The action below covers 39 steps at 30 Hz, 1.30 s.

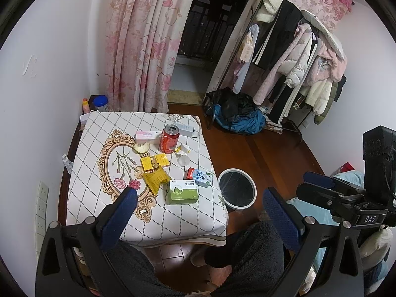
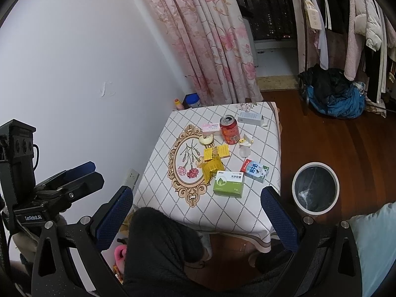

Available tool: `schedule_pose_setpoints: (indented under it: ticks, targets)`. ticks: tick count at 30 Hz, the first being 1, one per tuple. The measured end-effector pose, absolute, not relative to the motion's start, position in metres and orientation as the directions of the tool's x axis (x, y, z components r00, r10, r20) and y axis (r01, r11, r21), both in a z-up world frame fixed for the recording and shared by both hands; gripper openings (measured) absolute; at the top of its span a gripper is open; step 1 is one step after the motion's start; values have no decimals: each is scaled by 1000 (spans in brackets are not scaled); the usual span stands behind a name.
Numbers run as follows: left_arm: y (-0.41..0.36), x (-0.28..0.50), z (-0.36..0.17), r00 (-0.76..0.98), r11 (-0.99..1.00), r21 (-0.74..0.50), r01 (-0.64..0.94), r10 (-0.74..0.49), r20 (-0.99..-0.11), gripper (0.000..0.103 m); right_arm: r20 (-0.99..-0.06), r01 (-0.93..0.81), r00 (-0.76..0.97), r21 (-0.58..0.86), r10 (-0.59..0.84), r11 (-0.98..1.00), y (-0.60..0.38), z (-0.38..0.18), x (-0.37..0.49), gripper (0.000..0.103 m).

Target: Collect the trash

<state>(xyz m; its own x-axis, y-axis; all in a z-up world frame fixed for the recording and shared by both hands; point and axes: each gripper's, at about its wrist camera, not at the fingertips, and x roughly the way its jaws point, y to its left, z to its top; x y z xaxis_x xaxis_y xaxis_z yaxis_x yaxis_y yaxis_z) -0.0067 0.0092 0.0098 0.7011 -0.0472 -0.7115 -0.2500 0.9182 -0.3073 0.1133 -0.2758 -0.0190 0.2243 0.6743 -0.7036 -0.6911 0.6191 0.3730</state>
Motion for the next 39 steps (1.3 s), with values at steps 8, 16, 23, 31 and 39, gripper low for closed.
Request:
schedule_pose_setpoints:
  ticks: [8,16,23,31,39]
  targets:
    - [7,-6,9,700,918,-307,-253,-45,-713,103,-702,-690,222,377,676,618,-278,-20,113,103]
    - [10,-5,12,700,919,-303,-253,-42,-713,103,-699,-693,225,374,679,616,-274,-17,110,103]
    - [11,-7,11,702,919,-306,-249,-46,-710,103,-701,-690,224,376,677,619,-275,-18,112,103]
    - [9,-8,12,703,919,-305,-248,-46,-710,103,-702,-689,223,378,677,619,-275,-20,112,103]
    - [8,-9,15,703,920,-304,-246,-46,-709,103,-701,-687,226,379,677,621,-276,-20,113,103]
